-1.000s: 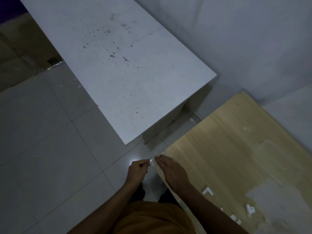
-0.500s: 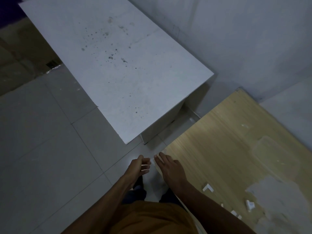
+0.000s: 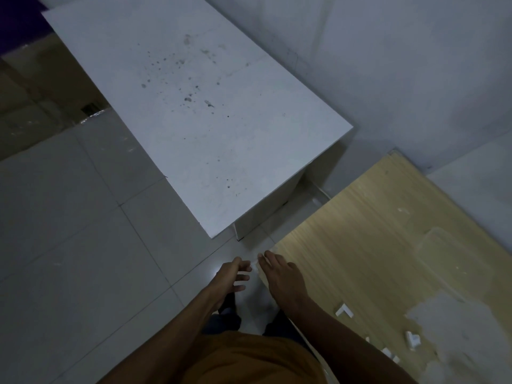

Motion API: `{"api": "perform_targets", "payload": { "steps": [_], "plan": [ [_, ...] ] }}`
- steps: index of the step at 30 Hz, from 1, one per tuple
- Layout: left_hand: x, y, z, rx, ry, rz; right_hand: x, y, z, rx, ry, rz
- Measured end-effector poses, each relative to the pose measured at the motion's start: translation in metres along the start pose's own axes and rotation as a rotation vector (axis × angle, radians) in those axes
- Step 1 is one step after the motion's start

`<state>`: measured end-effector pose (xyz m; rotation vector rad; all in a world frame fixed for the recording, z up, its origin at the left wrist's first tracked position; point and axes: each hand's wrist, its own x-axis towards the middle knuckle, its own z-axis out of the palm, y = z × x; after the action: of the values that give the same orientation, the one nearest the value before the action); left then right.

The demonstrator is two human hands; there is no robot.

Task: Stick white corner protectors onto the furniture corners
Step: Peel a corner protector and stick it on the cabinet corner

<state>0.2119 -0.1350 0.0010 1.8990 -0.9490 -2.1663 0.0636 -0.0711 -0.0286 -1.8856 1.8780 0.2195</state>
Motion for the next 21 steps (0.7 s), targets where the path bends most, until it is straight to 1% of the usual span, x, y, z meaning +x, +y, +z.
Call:
{"api": "perform_targets", "payload": {
  "steps": [9,17,21],
  "plan": [
    [-0.006,0.004,0.0,-0.008,-0.036,-0.023,-0.009,-0.002,0.002,0.009,0.0,-0.006],
    [-0.003,0.003,-0.002,-0.046,-0.056,-0.045,-0.011,-0.009,0.006,-0.048,-0.112,0.022],
    [0.0,0.001,-0.002,-0.091,-0.055,-0.044,-0.011,-0.01,0.004,-0.076,-0.135,0.038]
  ]
}}
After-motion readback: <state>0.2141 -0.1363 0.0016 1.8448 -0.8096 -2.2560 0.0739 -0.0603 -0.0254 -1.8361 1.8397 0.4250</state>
